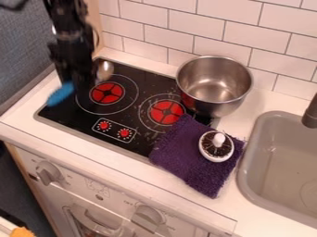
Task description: Moove the blue spoon to the right burner
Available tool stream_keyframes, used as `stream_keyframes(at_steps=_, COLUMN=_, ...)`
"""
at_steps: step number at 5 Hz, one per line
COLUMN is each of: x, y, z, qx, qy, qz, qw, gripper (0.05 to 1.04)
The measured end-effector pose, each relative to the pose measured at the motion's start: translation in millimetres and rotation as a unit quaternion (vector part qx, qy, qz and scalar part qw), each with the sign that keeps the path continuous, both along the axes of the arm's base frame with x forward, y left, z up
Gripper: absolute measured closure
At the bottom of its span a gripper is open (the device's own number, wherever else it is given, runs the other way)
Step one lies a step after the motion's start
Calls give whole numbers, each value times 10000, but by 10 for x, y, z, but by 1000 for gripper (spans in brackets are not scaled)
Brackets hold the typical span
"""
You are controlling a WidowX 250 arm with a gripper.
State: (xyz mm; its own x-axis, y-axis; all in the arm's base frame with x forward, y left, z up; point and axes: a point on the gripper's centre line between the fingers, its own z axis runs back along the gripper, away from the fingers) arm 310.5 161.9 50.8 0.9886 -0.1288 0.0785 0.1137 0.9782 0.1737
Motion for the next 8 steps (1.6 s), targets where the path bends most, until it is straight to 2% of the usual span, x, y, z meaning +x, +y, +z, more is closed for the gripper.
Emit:
stream_keyframes(at_steps=1, x=-69, y=-255, z=242, qx=113, qy=-75, qz=470, qw=9988, gripper=678)
stream_keyframes(at_steps=2, x=-81, y=-549, z=349, qx=255, qy=-287, qz=826, qw=9958, gripper=678)
stream_keyframes(at_steps=3, x=-48, y=-933, z=288, qx=154, qy=-322, qz=1018, qw=9942, gripper=678)
stream_keyframes(at_steps=4, x=0, y=-1183, z=227, qx=-122, qy=-490, qz=1218, qw=9913, gripper=678)
stream_keyframes(at_steps=5, x=17, y=-1356, z=58, qx=-350, qy=-543, qz=1253, qw=9900, gripper=678)
stream_keyframes(at_steps=6, x=38, y=-1444, z=-170, qx=-502, qy=-437, qz=1307, qw=9892, gripper=678)
stream_keyframes(at_steps=7, x=40, y=-1488, z=-375, qx=-456, qy=-243, qz=1141, qw=9921, gripper=678)
stream_keyframes(at_steps=8, x=120, y=-1558, z=-412, qx=-398, qy=-234, qz=1042, qw=9935, gripper=680)
